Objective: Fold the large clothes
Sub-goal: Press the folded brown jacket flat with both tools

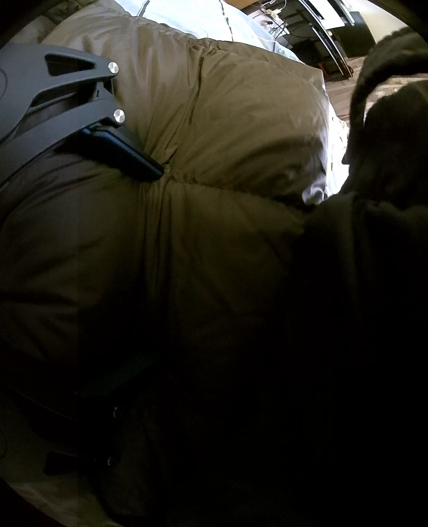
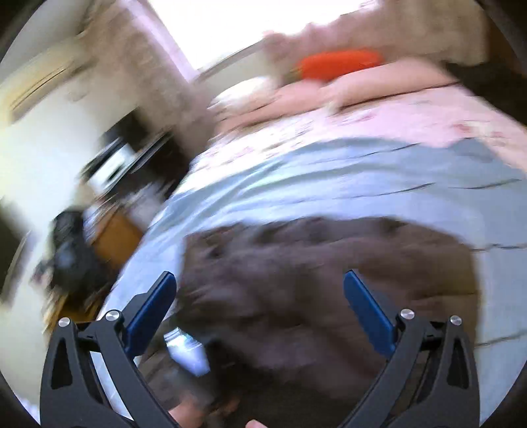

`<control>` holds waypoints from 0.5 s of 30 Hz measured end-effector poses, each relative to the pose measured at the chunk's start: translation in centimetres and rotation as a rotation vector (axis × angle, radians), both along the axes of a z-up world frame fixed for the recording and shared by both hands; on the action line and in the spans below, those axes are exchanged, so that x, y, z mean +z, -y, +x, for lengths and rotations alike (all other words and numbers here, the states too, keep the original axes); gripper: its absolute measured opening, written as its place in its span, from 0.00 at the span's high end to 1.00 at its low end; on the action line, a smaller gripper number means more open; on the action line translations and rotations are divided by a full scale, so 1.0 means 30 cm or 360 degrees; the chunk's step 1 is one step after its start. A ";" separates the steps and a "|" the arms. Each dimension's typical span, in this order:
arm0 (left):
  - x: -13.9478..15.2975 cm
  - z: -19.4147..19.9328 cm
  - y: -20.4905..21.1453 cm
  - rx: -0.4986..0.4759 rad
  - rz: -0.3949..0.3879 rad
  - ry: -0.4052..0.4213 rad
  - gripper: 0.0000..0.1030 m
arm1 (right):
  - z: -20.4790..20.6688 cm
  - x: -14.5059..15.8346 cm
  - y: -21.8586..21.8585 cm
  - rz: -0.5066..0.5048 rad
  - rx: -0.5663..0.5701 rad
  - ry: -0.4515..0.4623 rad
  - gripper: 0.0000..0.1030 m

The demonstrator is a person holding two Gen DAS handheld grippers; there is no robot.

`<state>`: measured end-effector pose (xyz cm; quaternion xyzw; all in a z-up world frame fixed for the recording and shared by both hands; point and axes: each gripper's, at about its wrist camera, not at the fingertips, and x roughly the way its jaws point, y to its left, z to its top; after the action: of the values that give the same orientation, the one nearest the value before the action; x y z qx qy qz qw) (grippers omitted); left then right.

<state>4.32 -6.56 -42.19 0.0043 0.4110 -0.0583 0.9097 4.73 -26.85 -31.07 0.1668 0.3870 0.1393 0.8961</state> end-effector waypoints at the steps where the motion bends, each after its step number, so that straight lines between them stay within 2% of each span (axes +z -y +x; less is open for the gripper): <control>1: 0.000 -0.002 0.001 0.0000 -0.0001 0.0001 0.02 | 0.029 -0.067 0.051 -0.0059 -0.0135 -0.0096 0.01; 3: 0.001 -0.003 0.002 0.0001 0.0001 0.0001 0.02 | 0.085 -0.219 0.117 -0.0106 -0.0315 -0.0337 0.02; 5: 0.005 -0.008 0.002 0.0001 0.0006 -0.0003 0.02 | 0.085 -0.321 0.119 -0.0052 -0.0328 -0.0426 0.02; 9: 0.068 -0.023 -0.027 -0.0104 0.0006 -0.0158 0.02 | 0.056 -0.388 0.014 -0.0218 -0.0259 -0.0379 0.02; 11: 0.124 -0.069 -0.059 -0.0143 0.0027 -0.0197 0.02 | 0.028 -0.400 -0.013 -0.0231 -0.0248 -0.0372 0.02; 15: 0.318 -0.187 -0.132 -0.0367 -0.0155 -0.0268 0.02 | 0.028 -0.422 -0.012 -0.0194 -0.0241 -0.0379 0.02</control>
<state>-1.28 -2.60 -32.65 0.0022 0.4795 -0.1824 0.8584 5.58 -26.49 -43.75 0.1560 0.4845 0.0269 0.8603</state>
